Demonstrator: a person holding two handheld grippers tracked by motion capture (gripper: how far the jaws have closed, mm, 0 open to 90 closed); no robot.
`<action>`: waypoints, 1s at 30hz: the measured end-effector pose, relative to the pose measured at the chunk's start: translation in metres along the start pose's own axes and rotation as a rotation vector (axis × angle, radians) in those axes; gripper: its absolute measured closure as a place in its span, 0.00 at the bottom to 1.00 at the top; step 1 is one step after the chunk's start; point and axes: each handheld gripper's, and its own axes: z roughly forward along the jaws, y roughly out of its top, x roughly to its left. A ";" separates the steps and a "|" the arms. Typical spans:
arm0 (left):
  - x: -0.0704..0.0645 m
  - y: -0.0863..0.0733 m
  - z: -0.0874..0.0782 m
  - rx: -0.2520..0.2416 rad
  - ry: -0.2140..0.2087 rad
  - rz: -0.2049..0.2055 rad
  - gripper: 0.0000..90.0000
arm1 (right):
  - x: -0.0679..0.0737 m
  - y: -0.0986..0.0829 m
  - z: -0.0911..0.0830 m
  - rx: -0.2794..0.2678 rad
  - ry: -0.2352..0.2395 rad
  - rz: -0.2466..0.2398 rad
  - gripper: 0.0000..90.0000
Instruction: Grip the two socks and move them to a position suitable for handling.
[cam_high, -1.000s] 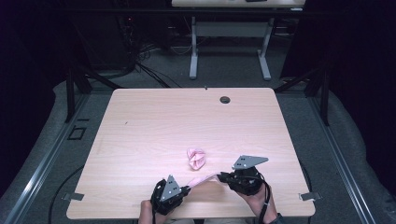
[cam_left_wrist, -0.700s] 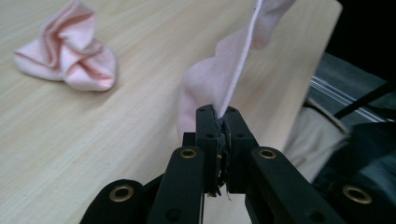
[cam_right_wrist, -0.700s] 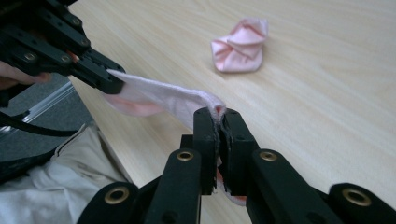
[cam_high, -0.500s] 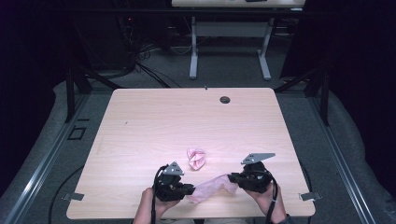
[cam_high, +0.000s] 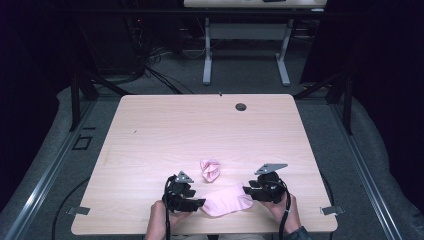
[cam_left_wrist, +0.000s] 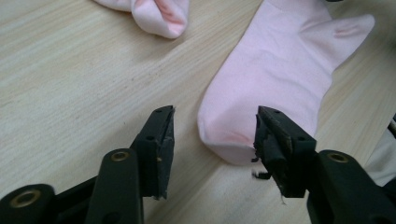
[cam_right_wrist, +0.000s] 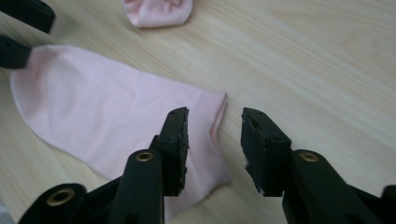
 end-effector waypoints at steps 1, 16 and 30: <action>-0.001 0.000 0.000 0.001 0.002 0.006 0.53 | 0.002 -0.002 0.000 0.007 -0.012 -0.004 0.68; -0.012 -0.006 0.010 0.054 0.061 0.103 0.97 | 0.016 -0.015 0.009 0.047 -0.030 -0.061 0.93; 0.001 -0.007 0.005 0.048 0.070 0.098 0.88 | 0.021 -0.025 -0.002 -0.008 0.027 -0.043 0.83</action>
